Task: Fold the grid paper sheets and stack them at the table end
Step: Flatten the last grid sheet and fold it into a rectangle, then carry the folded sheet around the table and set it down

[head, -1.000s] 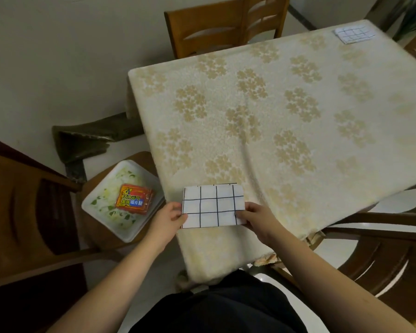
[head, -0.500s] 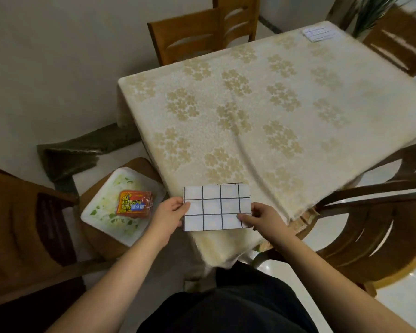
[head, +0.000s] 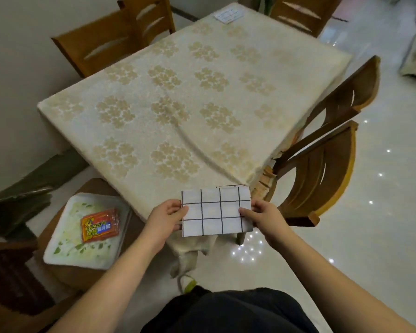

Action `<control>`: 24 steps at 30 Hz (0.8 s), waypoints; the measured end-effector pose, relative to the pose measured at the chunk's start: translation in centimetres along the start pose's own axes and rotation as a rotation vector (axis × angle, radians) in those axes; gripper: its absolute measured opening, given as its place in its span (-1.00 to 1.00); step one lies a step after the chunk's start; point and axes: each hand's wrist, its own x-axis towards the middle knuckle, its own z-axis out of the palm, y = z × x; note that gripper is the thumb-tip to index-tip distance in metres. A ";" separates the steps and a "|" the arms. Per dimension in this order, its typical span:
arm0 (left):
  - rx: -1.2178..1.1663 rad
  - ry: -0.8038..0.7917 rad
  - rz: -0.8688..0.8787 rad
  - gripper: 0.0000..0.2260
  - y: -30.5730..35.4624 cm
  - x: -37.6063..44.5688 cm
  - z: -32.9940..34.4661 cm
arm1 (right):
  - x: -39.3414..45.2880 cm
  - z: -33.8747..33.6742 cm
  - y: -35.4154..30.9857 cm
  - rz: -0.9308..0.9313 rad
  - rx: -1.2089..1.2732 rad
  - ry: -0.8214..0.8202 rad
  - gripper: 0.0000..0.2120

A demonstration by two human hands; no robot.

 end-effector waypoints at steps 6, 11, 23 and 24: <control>0.088 -0.131 0.023 -0.81 0.7 -1.8 7.4 | -5.2 -6.7 3.3 0.020 0.111 0.160 -0.88; 0.140 -0.236 0.046 -0.88 1.1 -5.3 15.4 | -10.4 -13.7 7.5 0.012 0.288 0.282 -0.91; 0.352 -0.466 0.070 -0.88 -0.3 -12.2 32.6 | -20.4 -25.6 16.0 0.012 0.515 0.550 -0.86; 0.392 -0.503 0.069 -0.86 -0.4 -12.5 33.5 | -20.8 -26.2 16.4 0.009 0.531 0.569 -0.85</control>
